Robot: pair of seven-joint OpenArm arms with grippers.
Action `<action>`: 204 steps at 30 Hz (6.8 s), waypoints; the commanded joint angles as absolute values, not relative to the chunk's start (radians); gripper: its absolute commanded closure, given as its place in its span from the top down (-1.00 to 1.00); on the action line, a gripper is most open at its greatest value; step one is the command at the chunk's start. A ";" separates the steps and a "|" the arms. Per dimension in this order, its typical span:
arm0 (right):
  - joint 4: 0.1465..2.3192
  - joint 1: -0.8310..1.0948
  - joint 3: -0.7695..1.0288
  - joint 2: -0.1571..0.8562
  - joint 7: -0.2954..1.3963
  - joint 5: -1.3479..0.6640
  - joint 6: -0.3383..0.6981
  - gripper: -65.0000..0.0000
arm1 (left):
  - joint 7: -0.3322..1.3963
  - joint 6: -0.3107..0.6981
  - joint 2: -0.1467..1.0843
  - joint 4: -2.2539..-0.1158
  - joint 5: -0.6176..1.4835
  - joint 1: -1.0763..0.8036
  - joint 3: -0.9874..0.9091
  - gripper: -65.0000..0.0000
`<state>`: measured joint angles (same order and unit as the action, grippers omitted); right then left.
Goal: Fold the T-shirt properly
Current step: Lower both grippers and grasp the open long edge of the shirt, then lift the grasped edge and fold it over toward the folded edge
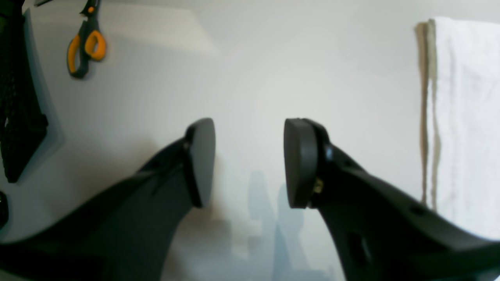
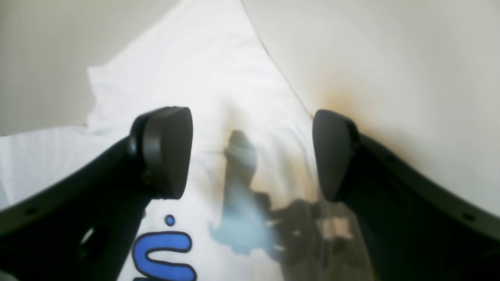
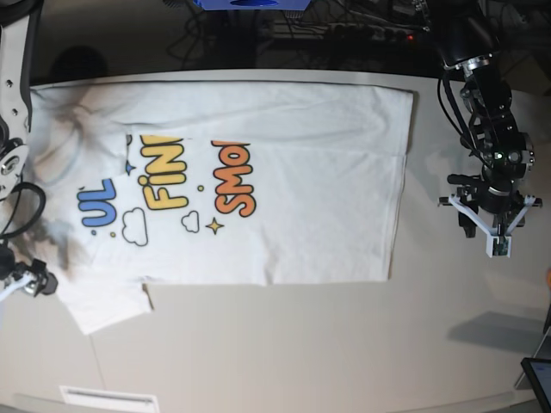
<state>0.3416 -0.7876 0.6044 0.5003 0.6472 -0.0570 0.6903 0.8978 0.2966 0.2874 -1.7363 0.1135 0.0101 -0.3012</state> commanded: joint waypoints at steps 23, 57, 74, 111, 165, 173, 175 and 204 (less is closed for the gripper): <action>0.343 -0.797 0.430 0.519 0.450 -0.079 0.684 0.42 | 0.878 0.294 0.303 -1.759 0.116 -0.013 -0.306 -0.11; 0.278 -0.771 0.358 0.530 0.369 -0.079 0.572 0.42 | 0.878 0.294 0.325 -1.811 0.116 -0.054 -0.308 -0.11; 0.285 -0.756 0.358 0.496 0.369 -0.079 0.573 0.41 | 0.878 0.295 0.326 -1.813 0.125 -0.081 -0.392 -0.11; 0.288 -0.730 0.357 0.492 0.298 -0.079 0.568 -0.95 | 0.888 0.295 0.371 -1.383 0.552 0.177 -0.390 0.45; 0.288 -0.728 0.357 0.501 0.300 -0.079 0.568 -0.95 | 0.888 0.289 0.188 -0.791 0.467 0.581 -0.096 0.48; 0.288 -0.728 0.357 0.501 0.300 -0.079 0.568 -0.95 | 0.888 0.289 0.163 -0.791 0.467 0.581 -0.096 0.48; 0.288 -0.728 0.357 0.501 0.300 -0.079 0.568 -0.95 | 0.886 0.289 0.163 -0.791 0.467 0.585 -0.096 0.47; 0.493 -0.642 0.363 0.466 0.297 -0.084 0.568 -0.95 | 0.886 0.289 0.170 -0.934 0.346 0.558 -0.101 -1.00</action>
